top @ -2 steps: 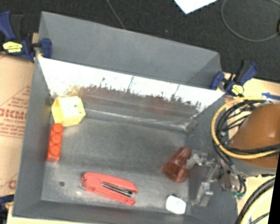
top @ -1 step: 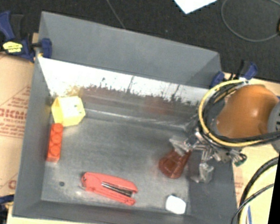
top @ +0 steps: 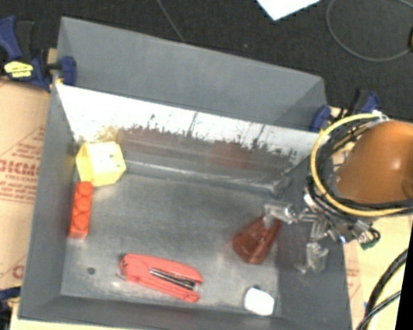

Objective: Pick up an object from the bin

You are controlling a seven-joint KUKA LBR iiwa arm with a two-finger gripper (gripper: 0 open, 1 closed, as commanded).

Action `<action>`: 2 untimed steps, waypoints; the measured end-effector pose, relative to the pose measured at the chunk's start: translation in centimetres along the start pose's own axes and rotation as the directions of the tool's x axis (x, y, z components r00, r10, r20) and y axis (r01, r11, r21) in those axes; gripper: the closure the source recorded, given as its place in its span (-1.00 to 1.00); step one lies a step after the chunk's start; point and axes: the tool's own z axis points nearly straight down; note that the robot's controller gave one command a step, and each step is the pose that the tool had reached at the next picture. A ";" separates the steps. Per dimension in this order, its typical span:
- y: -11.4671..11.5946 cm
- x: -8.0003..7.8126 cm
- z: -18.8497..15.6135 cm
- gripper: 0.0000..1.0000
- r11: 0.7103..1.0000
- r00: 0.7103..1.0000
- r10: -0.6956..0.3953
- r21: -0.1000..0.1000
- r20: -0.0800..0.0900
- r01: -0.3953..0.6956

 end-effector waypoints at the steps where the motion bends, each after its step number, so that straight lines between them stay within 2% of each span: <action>1: 1.7 -4.6 2.9 -1.00 0.848 0.848 -0.530 0.016 0.019 0.530; 2: -0.1 -5.1 5.5 -1.00 0.884 0.884 -0.467 0.009 0.014 0.467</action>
Offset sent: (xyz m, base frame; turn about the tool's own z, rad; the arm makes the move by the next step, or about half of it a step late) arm 0.0376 0.0265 -0.0590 -0.4887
